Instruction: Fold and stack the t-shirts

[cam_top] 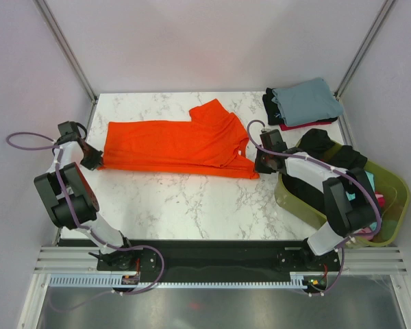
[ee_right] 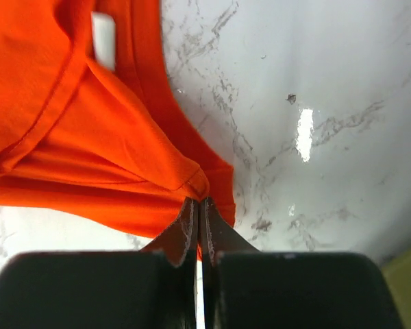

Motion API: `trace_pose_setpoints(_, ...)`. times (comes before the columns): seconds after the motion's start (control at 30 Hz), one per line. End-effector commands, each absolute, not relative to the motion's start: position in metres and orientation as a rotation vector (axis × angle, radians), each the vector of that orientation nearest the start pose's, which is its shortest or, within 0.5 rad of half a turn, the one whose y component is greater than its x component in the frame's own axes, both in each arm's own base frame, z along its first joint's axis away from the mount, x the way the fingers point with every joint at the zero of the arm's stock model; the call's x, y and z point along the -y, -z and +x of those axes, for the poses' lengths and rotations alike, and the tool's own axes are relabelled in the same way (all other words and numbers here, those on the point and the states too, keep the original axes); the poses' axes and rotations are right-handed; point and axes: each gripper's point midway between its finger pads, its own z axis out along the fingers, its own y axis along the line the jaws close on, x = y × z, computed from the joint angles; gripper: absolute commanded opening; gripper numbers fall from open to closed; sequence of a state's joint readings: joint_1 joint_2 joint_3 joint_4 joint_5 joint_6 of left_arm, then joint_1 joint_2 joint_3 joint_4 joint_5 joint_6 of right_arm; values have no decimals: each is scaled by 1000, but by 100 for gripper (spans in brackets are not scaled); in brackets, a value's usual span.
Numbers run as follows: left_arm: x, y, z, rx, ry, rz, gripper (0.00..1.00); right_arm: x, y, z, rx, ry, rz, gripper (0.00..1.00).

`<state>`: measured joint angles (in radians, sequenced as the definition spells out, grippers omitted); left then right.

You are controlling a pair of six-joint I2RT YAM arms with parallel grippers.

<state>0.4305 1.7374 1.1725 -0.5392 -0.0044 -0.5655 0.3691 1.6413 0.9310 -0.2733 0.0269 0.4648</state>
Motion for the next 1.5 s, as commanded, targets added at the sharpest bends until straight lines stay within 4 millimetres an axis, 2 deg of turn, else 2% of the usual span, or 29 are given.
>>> trace_pose_setpoints(0.0, -165, -96, 344, -2265, -33, -1220, 2, -122, -59, 336, -2527, -174, 188, 0)
trace_pose_setpoints(0.17, -149, -75, 321, -2322, -2, -1250, 3, -120, -45, 319, -2576, -176, 179, 0)
trace_pose_setpoints(0.23, -138, -68, 317, -2350, 58, -1252, 6, -118, -38, 311, -2598, -172, 177, 0)
trace_pose_setpoints(0.33, -127, -61, 308, -2372, 118, -1263, 9, -120, -38, 305, -2603, -189, 164, 0)
trace_pose_setpoints(0.4, -123, -58, 300, -2385, 127, -1263, 14, -121, -41, 301, -2602, -197, 155, 5)
trace_pose_setpoints(0.47, -121, -62, 295, -2377, 128, -1252, 24, -119, -42, 299, -2600, -187, 149, 21)
trace_pose_setpoints(0.5, -122, -66, 293, -2374, 127, -1245, 46, -119, -45, 297, -2599, -188, 144, 31)
trace_pose_setpoints(0.53, -122, -68, 292, -2372, 122, -1239, 58, -118, -48, 297, -2593, -189, 142, 51)
trace_pose_setpoints(0.6, -123, -79, 288, -2343, 105, -1233, 79, -117, -53, 296, -2586, -171, 138, 61)
trace_pose_setpoints(0.7, -123, -100, 289, -2278, 101, -1194, 89, -118, -64, 297, -2578, -161, 118, 66)
trace_pose_setpoints(0.8, -120, -129, 296, -2214, 56, -1099, 90, -124, -85, 303, -2554, -157, 88, 67)
trace_pose_setpoints(0.83, -117, -133, 297, -2207, 45, -1074, 90, -129, -99, 312, -2521, -174, 85, 68)
trace_pose_setpoints(0.9, -103, -143, 302, -2197, 52, -993, 90, -139, -113, 319, -2505, -191, 52, 68)
trace_pose_setpoints(0.93, -98, -145, 304, -2198, 64, -966, 90, -149, -134, 334, -2459, -233, 40, 68)
trace_pose_setpoints(1.0, -85, -153, 306, -2196, 81, -894, 89, -160, -141, 353, -2448, -246, 11, 68)
trace_pose_setpoints(1.03, -76, -156, 308, -2201, 91, -849, 88, -169, -168, 374, -2384, -271, -4, 68)
trace_pose_setpoints(1.07, -71, -158, 309, -2199, 97, -820, 87, -175, -158, 389, -2405, -254, -18, 68)
trace_pose_setpoints(1.1, -66, -161, 310, -2195, 107, -798, 86, -180, -164, 405, -2375, -251, -15, 68)
trace_pose_setpoints(1.13, -61, -168, 311, -2176, 113, -769, 84, -188, -187, 428, -2306, -264, -4, 68)
trace_pose_setpoints(1.17, -53, -171, 312, -2174, 126, -734, 84, -192, -169, 446, -2323, -229, 5, 68)
trace_pose_setpoints(1.2, -49, -175, 314, -2160, 137, -711, 84, -200, -172, 464, -2287, -245, 9, 68)
trace_pose_setpoints(1.23, -46, -179, 314, -2151, 145, -695, 84, -211, -197, 488, -2217, -276, 4, 68)
trace_pose_setpoints(1.27, -42, -181, 314, -2151, 155, -679, 84, -220, -167, 507, -2259, -255, -16, 68)
trace_pose_setpoints(1.3, -39, -181, 314, -2152, 171, -673, 84, -226, -165, 522, -2247, -258, -19, 68)
trace_pose_setpoints(1.33, -34, -182, 316, -2148, 206, -654, 84, -237, -196, 548, -2163, -289, -10, 68)
trace_pose_setpoints(1.37, -31, -180, 318, -2153, 222, -654, 84, -243, -159, 565, -2206, -265, -1, 68)
trace_pose_setpoints(1.4, -25, -179, 319, -2160, 264, -640, 84, -250, -186, 588, -2121, -287, 23, 68)
trace_pose_setpoints(1.43, -24, -179, 321, -2165, 273, -635, 84, -254, -182, 600, -2107, -286, 47, 68)
trace_pose_setpoints(1.47, -23, -177, 321, -2172, 278, -631, 84, -259, -148, 615, -2128, -277, 63, 68)
